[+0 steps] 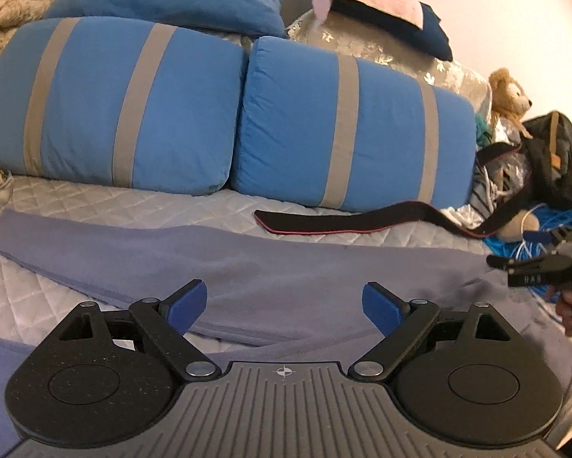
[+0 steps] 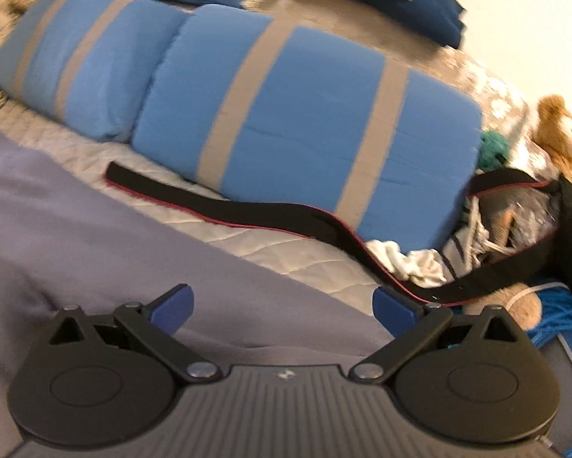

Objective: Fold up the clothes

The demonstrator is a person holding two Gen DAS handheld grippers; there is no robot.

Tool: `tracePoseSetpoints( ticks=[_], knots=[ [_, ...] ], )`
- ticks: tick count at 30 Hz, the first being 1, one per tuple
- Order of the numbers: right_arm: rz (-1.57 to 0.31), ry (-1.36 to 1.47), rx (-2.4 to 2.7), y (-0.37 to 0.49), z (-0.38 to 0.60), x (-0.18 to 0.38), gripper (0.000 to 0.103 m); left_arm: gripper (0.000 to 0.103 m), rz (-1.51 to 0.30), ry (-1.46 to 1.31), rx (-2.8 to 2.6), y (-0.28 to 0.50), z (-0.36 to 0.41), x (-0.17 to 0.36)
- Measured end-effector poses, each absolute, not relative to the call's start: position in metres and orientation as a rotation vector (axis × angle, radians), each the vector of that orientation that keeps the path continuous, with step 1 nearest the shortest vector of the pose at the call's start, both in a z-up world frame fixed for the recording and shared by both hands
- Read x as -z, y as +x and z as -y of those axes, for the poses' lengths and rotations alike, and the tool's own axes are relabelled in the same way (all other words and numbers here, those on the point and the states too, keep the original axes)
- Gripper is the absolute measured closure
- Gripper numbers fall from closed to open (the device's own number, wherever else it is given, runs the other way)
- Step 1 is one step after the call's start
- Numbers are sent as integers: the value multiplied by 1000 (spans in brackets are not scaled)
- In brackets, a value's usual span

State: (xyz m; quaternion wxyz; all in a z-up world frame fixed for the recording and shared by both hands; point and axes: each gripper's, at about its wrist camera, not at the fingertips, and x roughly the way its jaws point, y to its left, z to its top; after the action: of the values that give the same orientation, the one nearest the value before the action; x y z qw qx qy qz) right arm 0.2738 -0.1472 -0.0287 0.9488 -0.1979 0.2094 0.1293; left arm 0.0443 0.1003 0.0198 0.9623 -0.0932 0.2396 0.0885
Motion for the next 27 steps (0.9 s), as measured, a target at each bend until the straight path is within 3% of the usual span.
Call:
tracePoseSetpoints(
  ticks=[14,27],
  knots=[
    [-460,-359,-222,281,148,23,0,13,-500,-220,-146,43,-99,-18],
    [-504,-226,-68,319,206,17,0,13,-561,-296,-120,46,-106,-14]
  ],
)
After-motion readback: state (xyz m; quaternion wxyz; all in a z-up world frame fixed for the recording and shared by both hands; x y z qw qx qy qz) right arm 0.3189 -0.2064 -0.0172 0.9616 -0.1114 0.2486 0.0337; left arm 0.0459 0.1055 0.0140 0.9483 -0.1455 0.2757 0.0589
